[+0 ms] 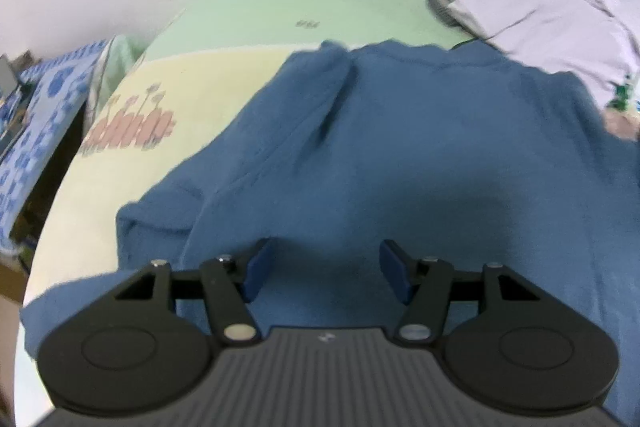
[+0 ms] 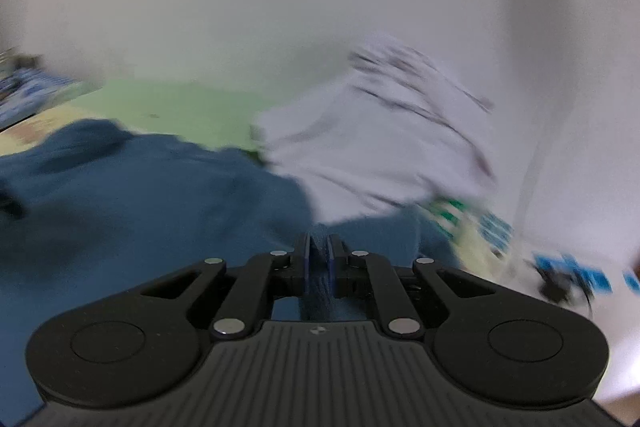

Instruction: Fold clothes

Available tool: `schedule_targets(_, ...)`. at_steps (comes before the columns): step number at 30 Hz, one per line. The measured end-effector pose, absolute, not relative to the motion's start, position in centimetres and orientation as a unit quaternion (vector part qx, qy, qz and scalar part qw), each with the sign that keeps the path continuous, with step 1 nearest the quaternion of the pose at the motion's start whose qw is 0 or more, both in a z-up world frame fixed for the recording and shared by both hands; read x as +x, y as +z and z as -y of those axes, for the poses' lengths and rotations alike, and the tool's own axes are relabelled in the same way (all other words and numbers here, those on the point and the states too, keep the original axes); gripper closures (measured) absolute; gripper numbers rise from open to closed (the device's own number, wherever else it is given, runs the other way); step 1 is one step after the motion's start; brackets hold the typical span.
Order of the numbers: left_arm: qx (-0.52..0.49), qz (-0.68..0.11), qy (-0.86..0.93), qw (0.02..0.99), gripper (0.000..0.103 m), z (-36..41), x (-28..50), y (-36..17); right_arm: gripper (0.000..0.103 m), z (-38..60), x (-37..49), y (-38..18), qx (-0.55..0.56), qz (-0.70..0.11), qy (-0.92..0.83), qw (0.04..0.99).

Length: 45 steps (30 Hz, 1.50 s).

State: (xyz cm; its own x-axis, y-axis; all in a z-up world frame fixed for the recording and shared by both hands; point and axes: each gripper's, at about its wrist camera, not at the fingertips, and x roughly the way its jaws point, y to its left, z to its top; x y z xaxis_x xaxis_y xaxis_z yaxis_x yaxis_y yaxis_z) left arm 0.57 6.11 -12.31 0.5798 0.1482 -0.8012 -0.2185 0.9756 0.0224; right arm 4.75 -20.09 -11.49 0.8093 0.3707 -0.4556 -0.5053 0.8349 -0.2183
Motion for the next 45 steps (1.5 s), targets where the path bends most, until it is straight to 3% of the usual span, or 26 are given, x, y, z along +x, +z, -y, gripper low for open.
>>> schedule_targets(2,-0.047,-0.447,0.071,0.89,0.034,-5.5,0.7,-12.1,0.096,17.4,2.8,-12.1,-0.208,-0.192,0.267,0.921)
schedule_targets(5,-0.039,-0.448,0.027,0.893,0.034,-4.3,1.0,-11.9,0.084,13.6,-0.2,-14.2,-0.305,-0.197,0.313,0.878)
schedule_targets(7,-0.017,-0.445,0.004,0.895,0.033,-3.3,1.2,-12.0,0.084,13.0,-2.0,-14.6,-0.339,-0.189,0.319,0.865)
schedule_targets(9,0.002,-0.441,-0.02,0.897,0.033,-2.5,1.2,-12.1,0.081,14.7,-2.5,-13.1,-0.303,-0.199,0.295,0.884)
schedule_targets(12,0.026,-0.426,-0.062,0.902,0.033,-1.2,0.9,-12.0,0.06,19.0,-1.5,-11.1,-0.192,-0.25,0.229,0.921)
schedule_targets(13,0.035,-0.421,-0.083,0.902,0.032,-0.5,0.8,-12.0,0.059,20.9,-0.6,-10.7,-0.142,-0.277,0.201,0.929)
schedule_targets(16,0.071,-0.405,-0.141,0.901,0.028,2.3,1.0,-12.1,0.059,26.0,2.3,-10.2,0.013,-0.343,0.136,0.929)
schedule_targets(22,0.177,-0.369,-0.187,0.893,0.022,9.4,2.5,-13.3,0.06,27.9,5.0,-9.3,0.064,-0.336,0.027,0.939)
schedule_targets(24,0.212,-0.359,-0.196,0.888,0.03,11.8,3.1,-13.9,0.06,28.5,5.5,-9.6,0.062,-0.339,-0.003,0.939)
schedule_targets(26,0.245,-0.349,-0.205,0.881,0.078,14.2,3.8,-14.6,0.06,29.2,6.0,-10.1,0.068,-0.347,-0.019,0.935)
schedule_targets(28,0.244,-0.357,-0.202,0.879,0.085,14.4,4.8,-14.7,0.06,29.6,5.9,-10.7,0.052,-0.347,-0.023,0.936)
schedule_targets(35,0.087,-0.351,-0.19,0.913,0.089,8.8,8.7,-6.6,0.06,30.6,7.2,-12.1,0.048,-0.351,-0.005,0.935)
schedule_targets(40,0.028,-0.314,-0.157,0.936,0.089,4.4,10.3,0.5,0.06,30.1,7.7,-11.7,0.045,-0.33,0.027,0.943)
schedule_targets(45,0.017,-0.333,-0.118,0.935,0.089,1.4,8.5,0.5,0.06,29.8,8.2,-10.8,0.045,-0.312,0.071,0.946)
